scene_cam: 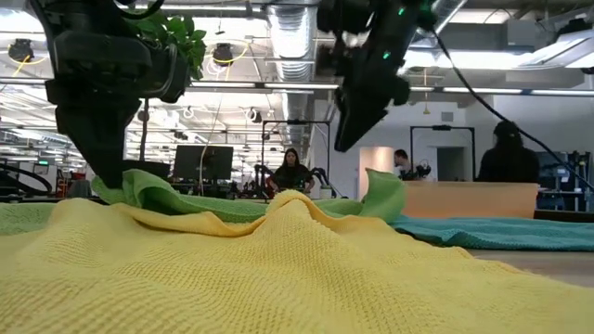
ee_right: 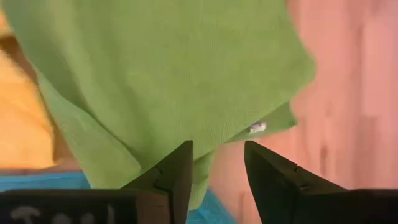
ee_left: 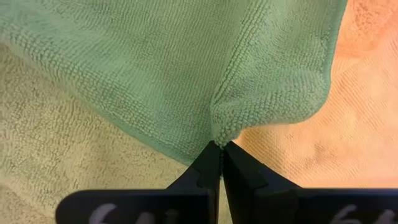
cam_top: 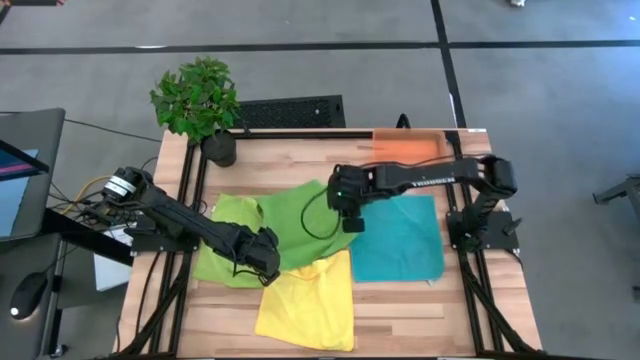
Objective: Fold microfiber towels
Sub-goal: Fold the green microfiber towel
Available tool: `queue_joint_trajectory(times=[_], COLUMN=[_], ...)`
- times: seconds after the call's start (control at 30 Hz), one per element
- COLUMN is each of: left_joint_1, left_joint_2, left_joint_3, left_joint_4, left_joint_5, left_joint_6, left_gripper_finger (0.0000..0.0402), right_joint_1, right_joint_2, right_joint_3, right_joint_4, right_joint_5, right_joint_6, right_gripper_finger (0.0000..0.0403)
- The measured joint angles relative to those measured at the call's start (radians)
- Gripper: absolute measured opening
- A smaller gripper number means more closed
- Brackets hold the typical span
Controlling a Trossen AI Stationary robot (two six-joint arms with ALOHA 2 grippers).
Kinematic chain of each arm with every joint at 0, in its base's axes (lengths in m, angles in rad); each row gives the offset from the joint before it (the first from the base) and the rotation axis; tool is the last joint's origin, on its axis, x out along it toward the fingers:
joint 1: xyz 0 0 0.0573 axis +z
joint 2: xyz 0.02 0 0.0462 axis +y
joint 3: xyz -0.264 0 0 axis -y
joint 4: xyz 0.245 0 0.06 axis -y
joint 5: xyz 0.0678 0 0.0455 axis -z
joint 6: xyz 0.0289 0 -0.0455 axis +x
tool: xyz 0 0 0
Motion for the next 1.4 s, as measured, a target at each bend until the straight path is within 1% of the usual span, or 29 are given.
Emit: queue_joint_trajectory(times=[0.07, 0.3, 0.43, 0.5, 0.6, 0.8, 0.87, 1.17, 1.4], left_joint_1=[0.000, 0.000, 0.000, 0.000, 0.000, 0.000, 0.000, 0.000, 0.000], left_joint_2=[0.000, 0.000, 0.000, 0.000, 0.000, 0.000, 0.000, 0.000, 0.000], left_joint_3=[0.000, 0.000, 0.000, 0.000, 0.000, 0.000, 0.000, 0.000, 0.000], left_joint_4=[-0.001, -0.005, -0.005, -0.006, -0.005, -0.002, -0.002, -0.005, -0.005], left_joint_5=[-0.005, -0.014, -0.015, -0.018, -0.021, -0.039, -0.039, -0.050, -0.062], left_joint_6=[0.004, 0.022, 0.022, 0.022, 0.023, 0.023, 0.023, 0.023, 0.023], left_gripper_finger=[0.0000, 0.0000, 0.0000, 0.0000, 0.0000, 0.0000, 0.0000, 0.0000, 0.0000], right_joint_1=[-0.019, -0.031, -0.043, -0.053, -0.069, -0.086, -0.085, -0.076, -0.078], right_joint_2=[0.025, 0.093, 0.109, 0.112, 0.122, 0.139, 0.139, 0.153, 0.153], right_joint_3=[0.000, -0.002, 0.001, -0.004, 0.001, -0.001, -0.003, -0.002, -0.002], right_joint_4=[-0.009, -0.020, -0.032, -0.077, -0.071, -0.110, -0.139, -0.148, -0.147], right_joint_5=[-0.041, -0.046, -0.044, -0.042, -0.046, -0.047, -0.049, -0.054, -0.128], right_joint_6=[-0.002, -0.009, -0.013, -0.003, 0.031, 0.036, 0.036, 0.028, 0.026], right_gripper_finger=[0.0167, 0.0166, 0.0164, 0.0164, 0.0164, 0.0163, 0.0159, 0.0138, 0.0128])
